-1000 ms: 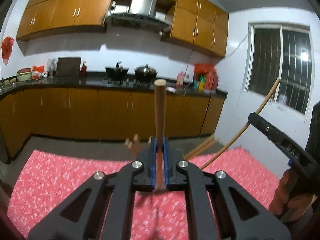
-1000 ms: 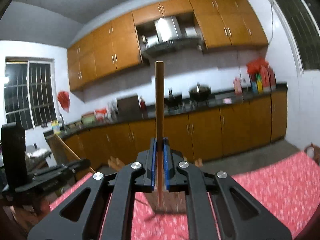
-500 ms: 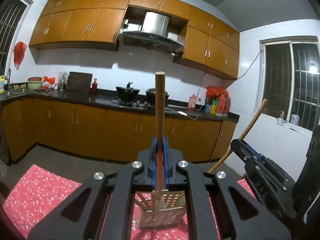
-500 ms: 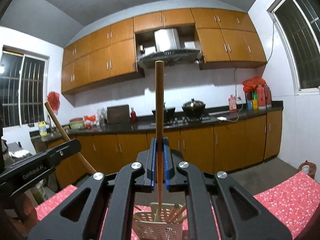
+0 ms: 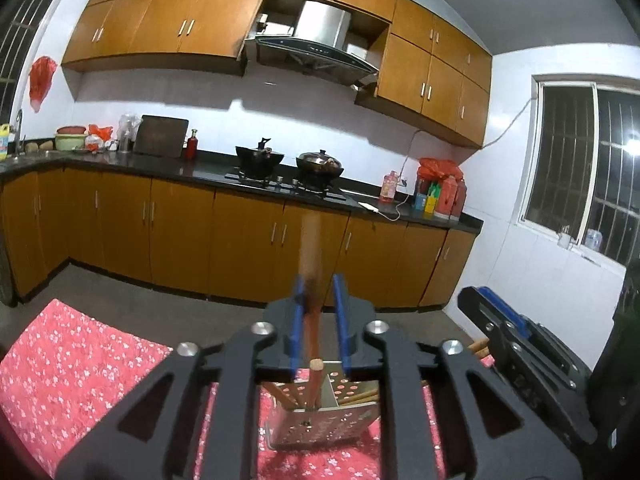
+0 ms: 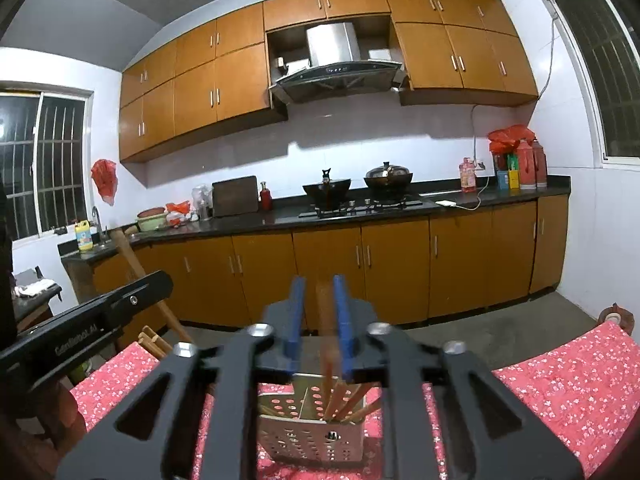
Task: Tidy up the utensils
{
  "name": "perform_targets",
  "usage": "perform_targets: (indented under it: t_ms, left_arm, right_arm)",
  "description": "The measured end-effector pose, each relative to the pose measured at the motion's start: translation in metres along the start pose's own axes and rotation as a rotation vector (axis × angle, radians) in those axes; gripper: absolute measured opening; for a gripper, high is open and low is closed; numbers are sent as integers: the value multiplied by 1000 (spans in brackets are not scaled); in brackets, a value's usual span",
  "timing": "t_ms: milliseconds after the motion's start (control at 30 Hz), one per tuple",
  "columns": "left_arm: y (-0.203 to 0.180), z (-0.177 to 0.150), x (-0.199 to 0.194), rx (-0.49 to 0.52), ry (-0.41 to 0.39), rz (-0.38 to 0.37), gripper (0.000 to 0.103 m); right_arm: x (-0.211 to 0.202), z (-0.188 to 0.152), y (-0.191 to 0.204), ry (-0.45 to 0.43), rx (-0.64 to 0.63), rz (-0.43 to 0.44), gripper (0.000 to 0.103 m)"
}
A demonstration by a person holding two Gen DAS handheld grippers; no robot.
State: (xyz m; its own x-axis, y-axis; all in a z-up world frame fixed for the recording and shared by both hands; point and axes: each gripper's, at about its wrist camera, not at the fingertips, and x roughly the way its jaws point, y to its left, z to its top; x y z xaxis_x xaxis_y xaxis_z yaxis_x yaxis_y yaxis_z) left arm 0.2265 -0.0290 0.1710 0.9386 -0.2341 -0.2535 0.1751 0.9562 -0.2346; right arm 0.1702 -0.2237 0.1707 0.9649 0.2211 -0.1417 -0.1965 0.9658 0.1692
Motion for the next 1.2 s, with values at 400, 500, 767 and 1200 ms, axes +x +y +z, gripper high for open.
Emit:
perform_targets:
  t_ms: [400,500,767,1200]
  left_arm:
    - [35,-25,-77,-3,22,66,61]
    - [44,-51,-99,20,52,119,78]
    - [52,-107,-149,104,72,220,99]
    - [41,-152,-171,147,92,255,99]
  right_arm:
    - [-70,-14,-17,-3,58,-39,70]
    - [-84,-32,-14,34,38,-61,92]
    - [-112,-77,3,119,-34,-158,101]
    - [-139,-121,32,147,-106,-179,101]
